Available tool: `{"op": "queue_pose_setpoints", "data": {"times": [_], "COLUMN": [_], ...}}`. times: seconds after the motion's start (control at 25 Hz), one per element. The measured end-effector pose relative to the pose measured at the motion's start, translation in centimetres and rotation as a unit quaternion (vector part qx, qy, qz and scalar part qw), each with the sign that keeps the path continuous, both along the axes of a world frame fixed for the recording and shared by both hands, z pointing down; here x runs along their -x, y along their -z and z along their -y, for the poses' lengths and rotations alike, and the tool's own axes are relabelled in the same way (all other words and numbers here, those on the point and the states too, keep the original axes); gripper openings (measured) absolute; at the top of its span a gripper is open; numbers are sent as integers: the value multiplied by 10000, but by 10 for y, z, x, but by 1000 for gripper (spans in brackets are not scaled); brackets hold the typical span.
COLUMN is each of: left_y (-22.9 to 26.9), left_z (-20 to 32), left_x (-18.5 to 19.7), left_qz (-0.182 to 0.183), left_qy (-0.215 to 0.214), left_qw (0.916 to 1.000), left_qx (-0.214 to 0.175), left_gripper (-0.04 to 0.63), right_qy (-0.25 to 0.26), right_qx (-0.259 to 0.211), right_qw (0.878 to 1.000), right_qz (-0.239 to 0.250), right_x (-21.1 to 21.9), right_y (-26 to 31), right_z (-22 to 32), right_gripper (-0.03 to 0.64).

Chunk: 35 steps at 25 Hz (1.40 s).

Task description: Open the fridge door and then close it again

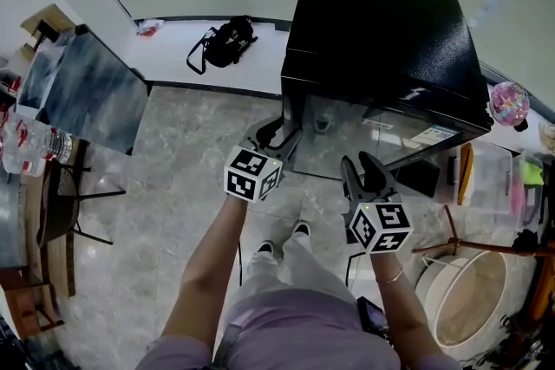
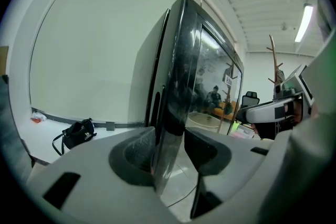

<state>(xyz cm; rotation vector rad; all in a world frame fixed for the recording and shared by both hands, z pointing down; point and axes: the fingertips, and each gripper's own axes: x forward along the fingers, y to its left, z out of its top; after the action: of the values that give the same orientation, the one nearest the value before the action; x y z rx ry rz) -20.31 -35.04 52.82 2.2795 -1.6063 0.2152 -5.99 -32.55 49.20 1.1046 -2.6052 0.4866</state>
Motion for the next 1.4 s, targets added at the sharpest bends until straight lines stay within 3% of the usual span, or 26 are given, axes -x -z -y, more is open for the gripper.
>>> {"op": "queue_pose_setpoints", "data": {"times": [0.68,0.96,1.4], "left_y": [1,1,1], "left_z": [-5,-53,-106], "left_x": [-1,-17,-38], "left_qz": [7,-72,-126], "left_qy": [-1,-178,-347], "left_qw": [10000,9998,9993], "left_qx": [95,21,88], "left_gripper": [170,129,127], "right_qy": [-320,-293,-286], "right_qx": [-143,-151,-288], "right_qw": [9994,9994,9992], "right_qz": [-10,39,48], "right_x": [-12,-7,5], "right_y": [14,15,28], "right_z": [-19,-31,-87], "right_gripper": [146,146,146]}}
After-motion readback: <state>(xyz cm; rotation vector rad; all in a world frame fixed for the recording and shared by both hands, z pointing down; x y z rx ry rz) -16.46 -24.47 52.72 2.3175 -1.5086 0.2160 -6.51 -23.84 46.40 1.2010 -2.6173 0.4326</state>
